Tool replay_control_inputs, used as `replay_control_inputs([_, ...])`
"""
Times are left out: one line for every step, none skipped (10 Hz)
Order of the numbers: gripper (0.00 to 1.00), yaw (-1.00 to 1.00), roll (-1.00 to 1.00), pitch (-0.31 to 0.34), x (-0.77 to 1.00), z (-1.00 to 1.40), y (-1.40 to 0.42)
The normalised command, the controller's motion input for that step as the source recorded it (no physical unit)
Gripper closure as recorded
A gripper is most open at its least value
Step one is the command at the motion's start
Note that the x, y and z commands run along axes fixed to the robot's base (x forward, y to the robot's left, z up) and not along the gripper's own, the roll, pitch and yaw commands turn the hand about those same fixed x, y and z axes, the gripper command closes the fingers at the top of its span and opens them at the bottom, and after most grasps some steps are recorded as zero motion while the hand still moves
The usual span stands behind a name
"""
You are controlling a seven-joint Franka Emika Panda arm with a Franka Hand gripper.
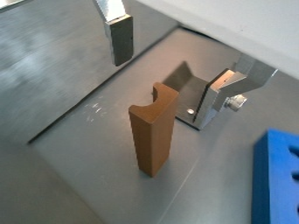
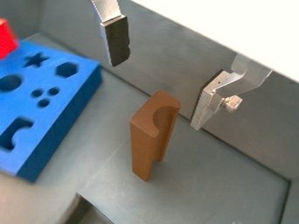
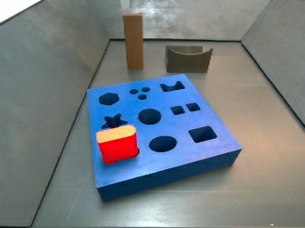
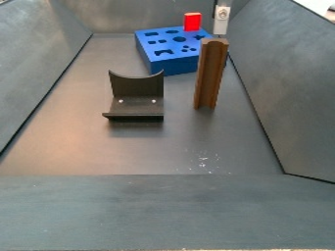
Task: Pick up the arch object. Move up. Place the arch object on the fixture. Regrasp the arch object. Rotate the arch object. Move to above the board. Insert the arch object.
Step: Rotate the arch object.
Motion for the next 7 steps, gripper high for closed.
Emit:
replay_control_inputs([0.0, 1.0, -0.02, 0.007, 0.04, -0.02, 0.0])
replay_control_inputs([0.0, 1.0, -0.02, 0.008, 0.04, -0.02, 0.0])
replay_control_inputs([0.0, 1.0, -0.02, 0.008, 0.04, -0.02, 0.0])
replay_control_inputs([0.0, 1.0, -0.02, 0.008, 0.04, -0.02, 0.0])
replay_control_inputs([0.0, 1.0, -0.02, 0.009, 0.04, -0.02, 0.0])
replay_control_inputs([0.0, 1.0, -0.02, 0.009, 0.04, -0.02, 0.0])
replay_control_inputs([0.0, 1.0, -0.03, 0.01, 0.04, -0.02, 0.0])
